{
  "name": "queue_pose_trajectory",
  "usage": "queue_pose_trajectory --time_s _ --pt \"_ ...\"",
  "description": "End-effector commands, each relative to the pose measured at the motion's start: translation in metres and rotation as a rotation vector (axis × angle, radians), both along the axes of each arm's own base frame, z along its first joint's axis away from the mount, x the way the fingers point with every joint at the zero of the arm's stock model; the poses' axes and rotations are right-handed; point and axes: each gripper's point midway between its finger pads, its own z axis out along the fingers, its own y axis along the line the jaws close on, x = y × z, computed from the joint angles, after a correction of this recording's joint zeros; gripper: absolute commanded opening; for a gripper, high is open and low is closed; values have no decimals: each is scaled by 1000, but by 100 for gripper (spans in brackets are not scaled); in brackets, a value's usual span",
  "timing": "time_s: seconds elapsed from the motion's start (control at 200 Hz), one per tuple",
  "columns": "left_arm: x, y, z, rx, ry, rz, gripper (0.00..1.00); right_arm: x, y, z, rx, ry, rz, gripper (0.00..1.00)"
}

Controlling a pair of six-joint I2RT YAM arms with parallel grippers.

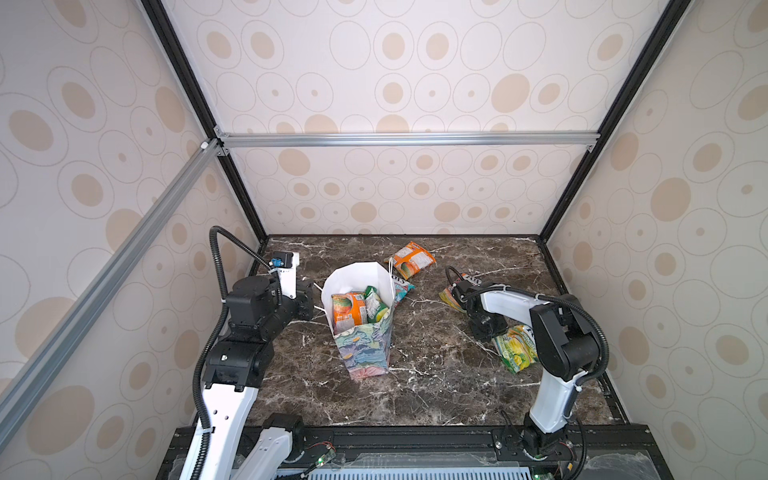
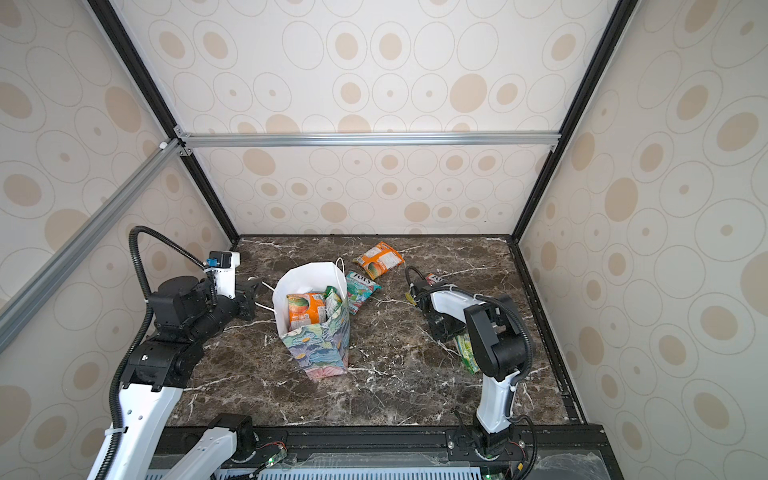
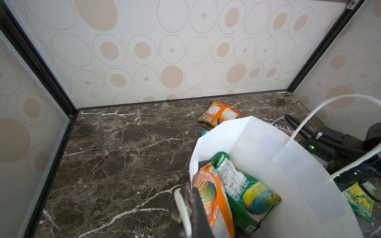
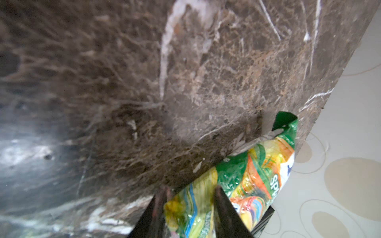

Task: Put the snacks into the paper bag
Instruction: 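Lower the right gripper onto the green Spring Tea packet and close it, then lift the green packet with the right gripper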

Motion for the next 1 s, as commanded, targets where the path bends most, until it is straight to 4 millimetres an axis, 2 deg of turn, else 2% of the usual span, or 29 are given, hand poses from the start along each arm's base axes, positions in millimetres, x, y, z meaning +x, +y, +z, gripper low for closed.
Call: queue_pose_trajectory --time_s 0.0,0.035,0.19,0.355,0.63,0.815,0.995 --pt "-2 0 16 16 -55 -8 4 -3 -6 -2 -31 25 -5 28" --pt "-2 0 16 16 -56 -8 4 -3 -6 -3 -32 26 -5 27" --pt "-2 -1 16 13 -53 -12 4 -5 -7 -4 -32 30 -10 9" --pt "-3 0 16 16 -55 -8 4 -5 -6 -2 -25 19 -11 0" --pt "-3 0 15 15 -54 -9 3 -5 -2 4 15 0 -16 0" --pt "-4 1 17 21 -56 -3 4 -9 17 3 152 -19 -15 0" --pt "-4 0 16 23 -37 -10 4 -9 32 16 270 -73 -13 0"
